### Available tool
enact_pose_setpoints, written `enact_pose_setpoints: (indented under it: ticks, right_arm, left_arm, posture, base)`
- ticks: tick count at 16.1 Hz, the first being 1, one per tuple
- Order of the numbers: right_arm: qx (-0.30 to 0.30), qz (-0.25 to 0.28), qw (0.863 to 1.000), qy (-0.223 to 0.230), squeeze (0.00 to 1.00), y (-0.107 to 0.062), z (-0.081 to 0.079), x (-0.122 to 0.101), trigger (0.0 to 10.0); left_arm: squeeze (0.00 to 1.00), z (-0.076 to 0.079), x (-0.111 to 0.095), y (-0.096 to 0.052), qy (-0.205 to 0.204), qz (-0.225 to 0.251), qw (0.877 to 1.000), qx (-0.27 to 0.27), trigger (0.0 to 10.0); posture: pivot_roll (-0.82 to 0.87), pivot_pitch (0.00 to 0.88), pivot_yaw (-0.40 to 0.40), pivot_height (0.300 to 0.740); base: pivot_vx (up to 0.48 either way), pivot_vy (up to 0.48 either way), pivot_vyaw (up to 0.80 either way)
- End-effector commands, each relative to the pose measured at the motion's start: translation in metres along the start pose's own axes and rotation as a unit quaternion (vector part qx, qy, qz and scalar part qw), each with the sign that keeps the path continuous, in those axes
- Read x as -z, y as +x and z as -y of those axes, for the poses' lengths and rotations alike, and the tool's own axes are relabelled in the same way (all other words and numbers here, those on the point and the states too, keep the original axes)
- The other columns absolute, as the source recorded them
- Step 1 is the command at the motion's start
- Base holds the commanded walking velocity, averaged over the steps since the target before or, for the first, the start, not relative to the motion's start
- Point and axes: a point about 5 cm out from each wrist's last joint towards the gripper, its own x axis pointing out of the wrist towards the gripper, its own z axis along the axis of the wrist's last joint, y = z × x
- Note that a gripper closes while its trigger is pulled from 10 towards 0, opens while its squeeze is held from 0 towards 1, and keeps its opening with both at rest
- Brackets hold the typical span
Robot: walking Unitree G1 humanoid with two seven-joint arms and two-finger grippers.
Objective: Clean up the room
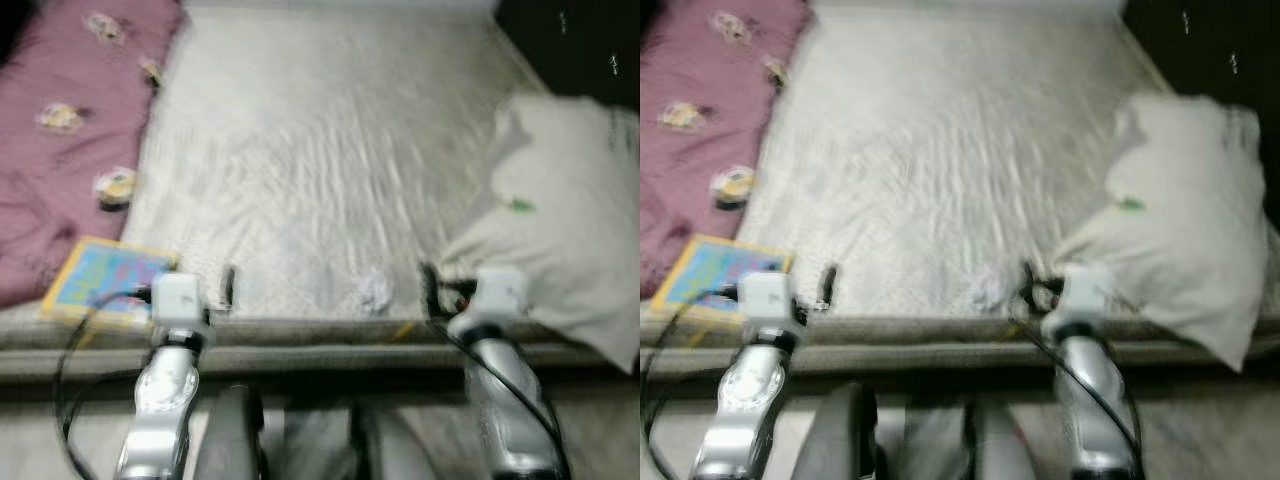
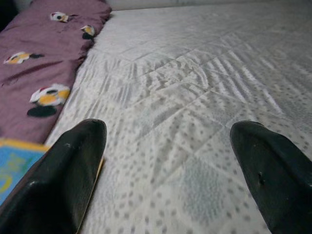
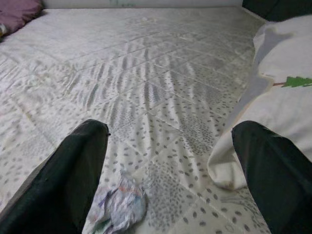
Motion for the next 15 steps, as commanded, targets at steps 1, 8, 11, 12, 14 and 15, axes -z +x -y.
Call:
enact_pose_setpoints:
  ticks: [1, 8, 11, 12, 14, 15]
  right_arm:
    - [0.025, -0.015, 1.000, -0.009, 0.00, -0.008, 0.015, 0.006, 10.0]
    - [-0.034, -0.047, 0.998, -0.021, 0.00, 0.004, 0.013, 0.009, 10.0]
    - [-0.096, -0.050, 0.994, -0.020, 0.00, 0.015, -0.001, 0.003, 10.0]
    - [-0.111, -0.053, 0.992, -0.027, 0.00, 0.017, -0.004, 0.003, 10.0]
    - [-0.140, -0.057, 0.988, -0.039, 0.00, 0.025, -0.010, 0.003, 10.0]
    - [-0.150, -0.058, 0.986, -0.036, 0.00, 0.028, -0.013, 0.003, 10.0]
  left_arm:
    - [0.00, 0.012, 0.001, -0.001, -0.005, -0.006, 1.000, 0.015, 10.0]
    - [0.00, -0.009, 0.009, -0.025, -0.001, -0.061, 0.997, -0.037, 10.0]
    - [0.00, -0.019, 0.006, -0.041, 0.007, -0.072, 0.996, -0.053, 10.0]
    - [0.00, -0.022, 0.003, -0.044, 0.008, -0.073, 0.995, -0.060, 10.0]
    - [0.00, -0.026, -0.004, -0.048, 0.010, -0.073, 0.995, -0.072, 10.0]
    - [0.00, -0.026, -0.006, -0.048, 0.012, -0.071, 0.995, -0.074, 10.0]
  posture:
    - [-0.03, 0.091, -0.019, 0.618]
    - [0.02, 0.192, -0.045, 0.618]
    - [0.06, 0.260, -0.060, 0.593]
    - [0.07, 0.274, -0.063, 0.583]
    - [0.09, 0.303, -0.070, 0.558]
    - [0.10, 0.309, -0.072, 0.553]
  base:
    - [0.000, 0.000, 0.00]
    - [0.000, 0.000, 0.00]
    - [0.000, 0.000, 0.00]
    - [0.000, 0.000, 0.00]
    - [0.000, 0.000, 0.00]
    - [0.000, 0.000, 0.00]
